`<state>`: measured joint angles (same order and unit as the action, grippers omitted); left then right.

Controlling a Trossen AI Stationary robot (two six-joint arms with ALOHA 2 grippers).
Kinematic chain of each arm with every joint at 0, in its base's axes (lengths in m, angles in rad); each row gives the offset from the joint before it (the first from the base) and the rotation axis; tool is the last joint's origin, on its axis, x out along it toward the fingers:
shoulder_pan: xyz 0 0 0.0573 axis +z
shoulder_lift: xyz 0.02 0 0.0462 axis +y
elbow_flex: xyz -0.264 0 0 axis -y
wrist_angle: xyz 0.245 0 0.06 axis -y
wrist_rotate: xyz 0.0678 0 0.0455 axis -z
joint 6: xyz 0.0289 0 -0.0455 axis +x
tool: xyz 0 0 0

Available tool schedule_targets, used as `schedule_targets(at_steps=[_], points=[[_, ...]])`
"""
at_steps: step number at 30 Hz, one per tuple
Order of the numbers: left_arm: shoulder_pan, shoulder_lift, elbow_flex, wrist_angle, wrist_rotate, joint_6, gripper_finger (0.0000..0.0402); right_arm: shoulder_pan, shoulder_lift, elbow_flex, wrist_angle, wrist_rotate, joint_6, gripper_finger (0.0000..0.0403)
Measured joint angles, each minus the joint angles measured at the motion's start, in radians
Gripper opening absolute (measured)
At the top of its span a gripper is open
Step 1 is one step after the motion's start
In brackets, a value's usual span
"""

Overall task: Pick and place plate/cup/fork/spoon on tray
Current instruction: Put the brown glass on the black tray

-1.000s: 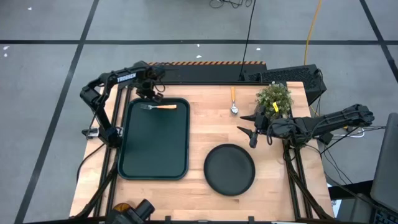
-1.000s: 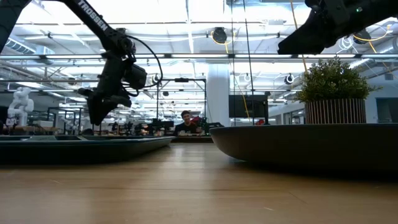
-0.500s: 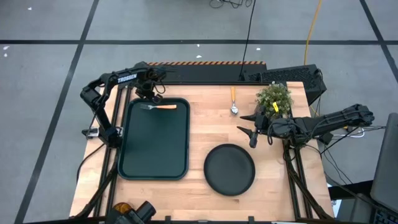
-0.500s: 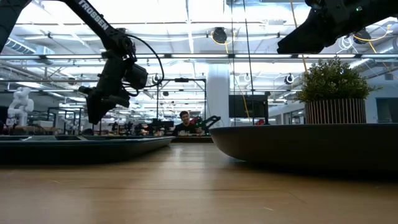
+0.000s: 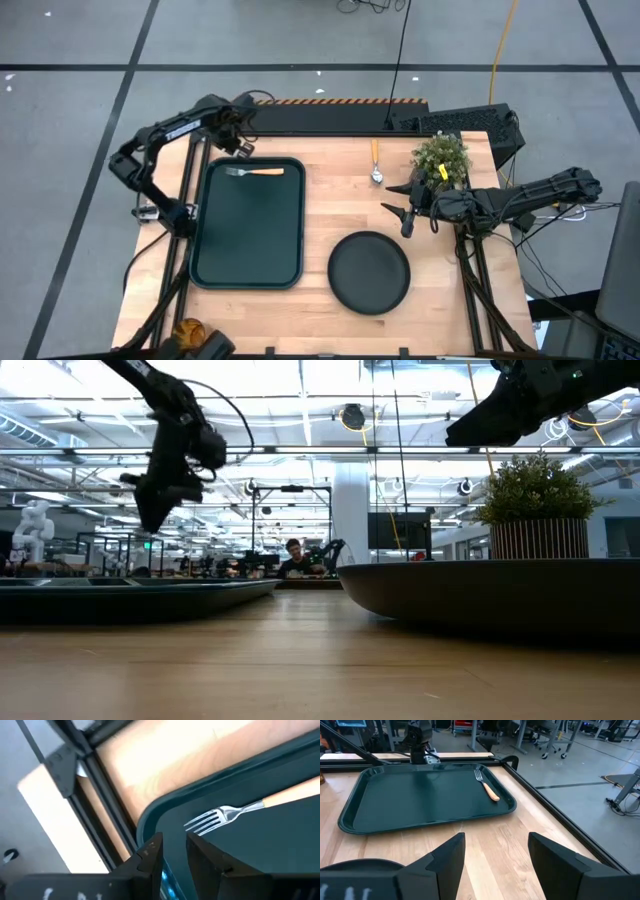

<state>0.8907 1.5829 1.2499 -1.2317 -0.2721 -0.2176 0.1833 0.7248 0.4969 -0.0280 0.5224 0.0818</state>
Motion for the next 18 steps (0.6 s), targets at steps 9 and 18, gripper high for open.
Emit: schedule_targets(at_steps=[9,18], points=[[-0.055,-0.154,0.0,-0.244,0.037,0.06,0.0088,0.0,0.0,0.0,-0.001,0.0,0.002,0.0212],[-0.197,-0.23,0.0,-0.339,0.14,0.026,0.0088,0.0,0.0,0.0,-0.001,0.0,0.003,0.0212]])
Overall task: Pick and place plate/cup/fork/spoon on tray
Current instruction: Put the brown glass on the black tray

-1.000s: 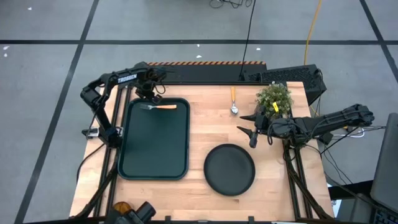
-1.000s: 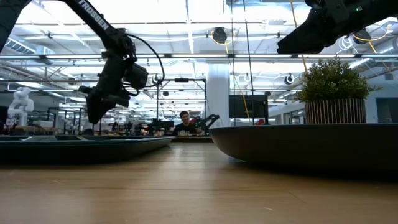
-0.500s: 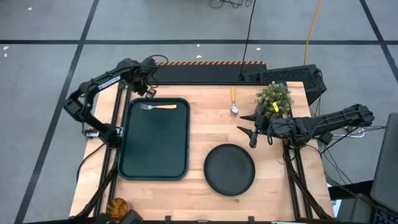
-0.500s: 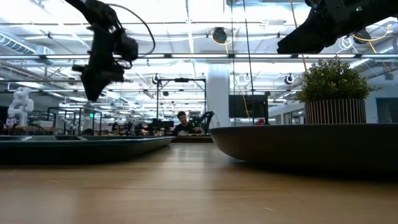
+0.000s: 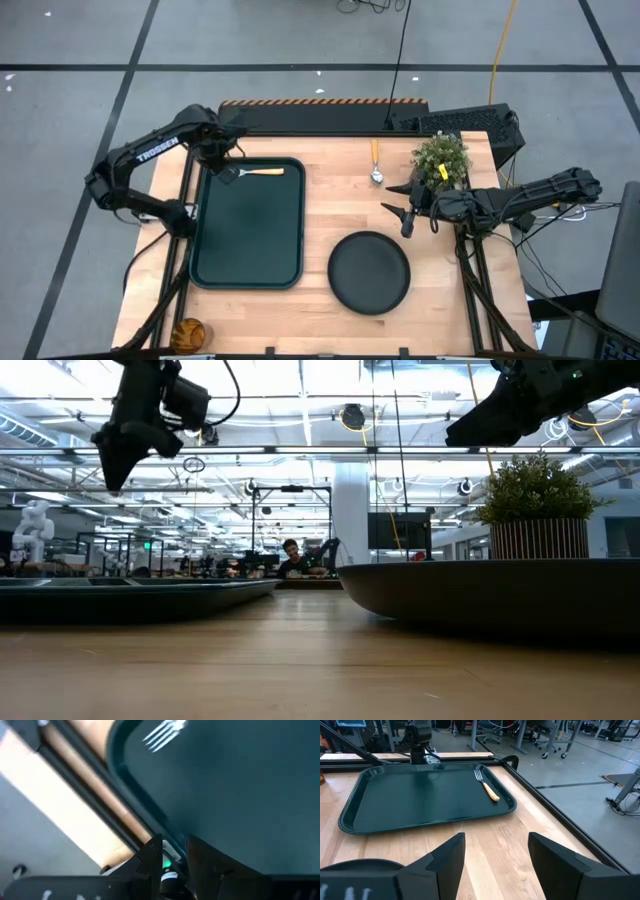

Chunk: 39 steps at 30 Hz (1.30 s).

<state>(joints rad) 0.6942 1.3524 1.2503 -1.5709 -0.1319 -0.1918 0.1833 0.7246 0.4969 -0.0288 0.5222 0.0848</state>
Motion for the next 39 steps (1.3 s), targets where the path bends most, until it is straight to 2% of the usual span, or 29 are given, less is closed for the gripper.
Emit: schedule_targets(at_steps=[4,7,18,24,27,30,35,39], points=[[-0.113,-0.014,0.0,0.0,0.053,0.002,0.0088,0.0,0.0,0.0,-0.004,0.0,0.006,0.0212],[-0.237,-0.02,0.0,0.0,0.108,-0.016,0.0088,0.001,0.0,0.0,-0.011,-0.002,0.011,0.0212],[-0.815,-0.019,0.0,0.0,0.166,-0.243,0.0088,0.002,0.0,0.0,-0.029,-0.003,0.027,0.0212],[-1.128,-0.019,0.0,0.0,0.31,-0.334,0.0088,0.002,0.0,0.0,-0.028,-0.003,0.027,0.0212],[-1.263,-0.019,0.0,0.03,0.339,-0.453,0.0088,0.002,0.0,0.0,-0.028,-0.003,0.027,0.0212],[-1.369,-0.018,0.0,0.146,0.334,-0.531,0.0088,0.002,0.0,0.0,-0.028,-0.004,0.035,0.0212],[-1.506,0.002,0.0,0.335,0.307,-0.504,0.0088,0.002,0.0,0.0,-0.028,-0.004,0.053,0.0212],[-1.576,0.047,0.0,0.362,0.306,-0.572,0.0088,0.002,0.0,0.0,-0.028,-0.004,0.06,0.0212]])
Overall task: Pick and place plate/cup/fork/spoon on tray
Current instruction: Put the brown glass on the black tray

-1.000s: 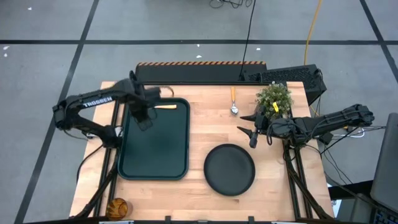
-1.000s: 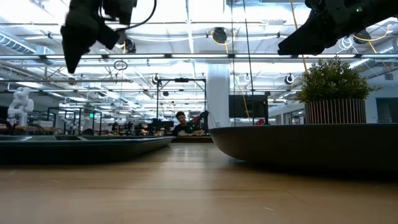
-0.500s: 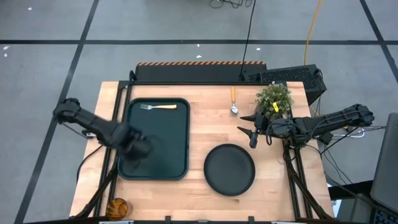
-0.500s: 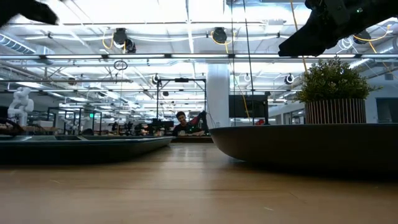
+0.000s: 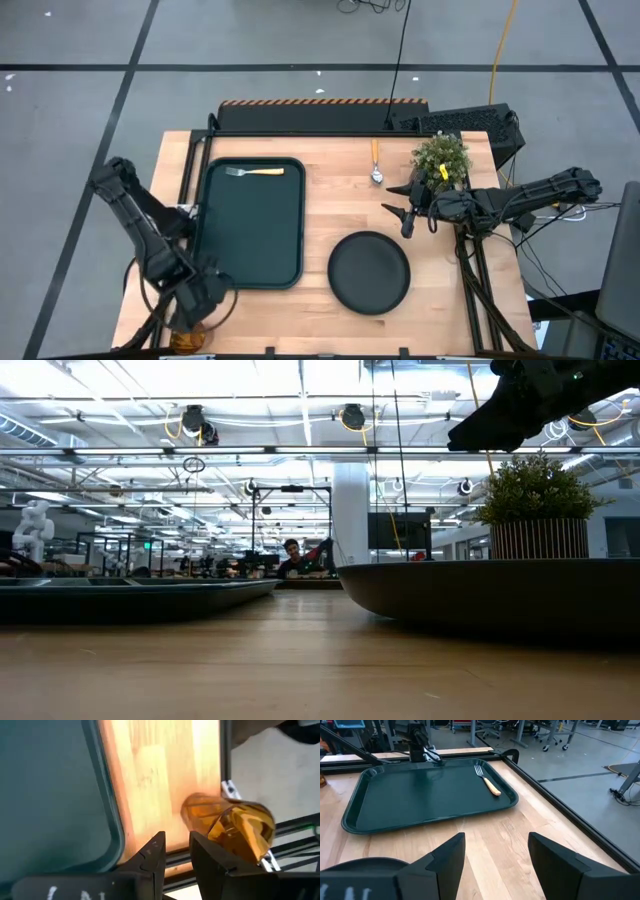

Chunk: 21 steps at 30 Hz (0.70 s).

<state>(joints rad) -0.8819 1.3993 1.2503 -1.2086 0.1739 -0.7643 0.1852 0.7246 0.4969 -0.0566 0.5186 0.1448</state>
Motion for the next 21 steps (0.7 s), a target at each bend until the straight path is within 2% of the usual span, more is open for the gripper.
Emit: schedule_targets(at_steps=[10,17,21], points=[[-0.106,0.136,0.0,0.001,0.017,0.07,0.0088,0.0,0.0,0.0,0.008,0.001,0.0,0.0212],[-0.102,0.137,0.0,0.001,0.02,0.071,0.0088,0.0,0.0,0.0,0.008,0.002,-0.006,0.0212],[-0.107,0.137,0.0,0.019,0.08,0.071,0.0088,0.0,0.0,0.0,0.008,0.003,-0.006,0.0212]])
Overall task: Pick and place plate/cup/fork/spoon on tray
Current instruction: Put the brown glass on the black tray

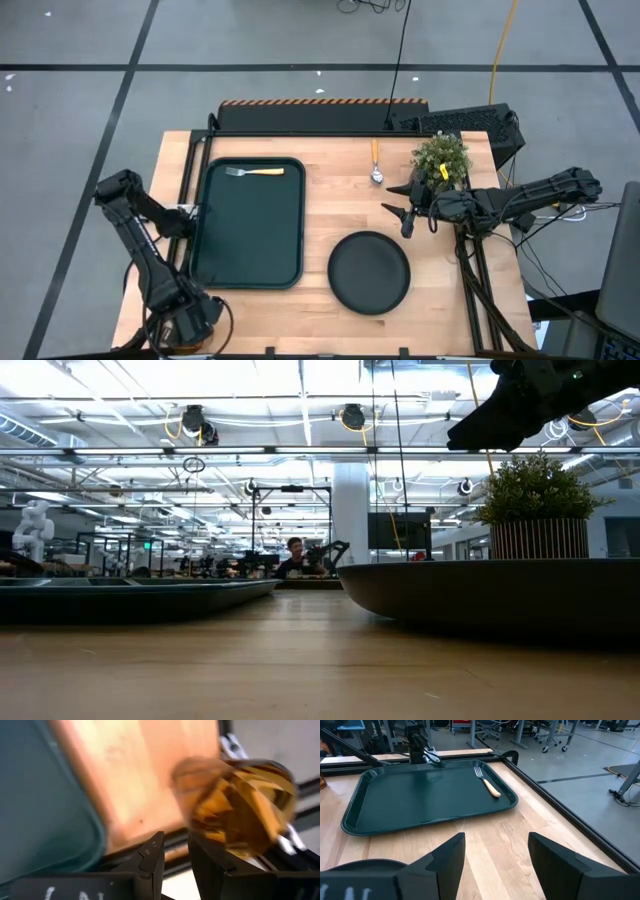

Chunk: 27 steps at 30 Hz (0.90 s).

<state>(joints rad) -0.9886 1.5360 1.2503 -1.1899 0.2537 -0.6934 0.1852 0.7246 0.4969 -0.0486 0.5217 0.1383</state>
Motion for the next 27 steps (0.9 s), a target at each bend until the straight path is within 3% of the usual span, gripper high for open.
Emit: schedule_targets(at_steps=[11,27], points=[[-0.008,-0.001,0.0,0.048,0.059,-0.017,0.0088,0.0,0.0,0.0,0.0,0.001,-0.004,0.0212],[-0.051,0.001,0.0,0.084,-0.066,-0.047,0.0088,0.0,0.0,0.0,-0.001,0.001,-0.004,0.0212]])
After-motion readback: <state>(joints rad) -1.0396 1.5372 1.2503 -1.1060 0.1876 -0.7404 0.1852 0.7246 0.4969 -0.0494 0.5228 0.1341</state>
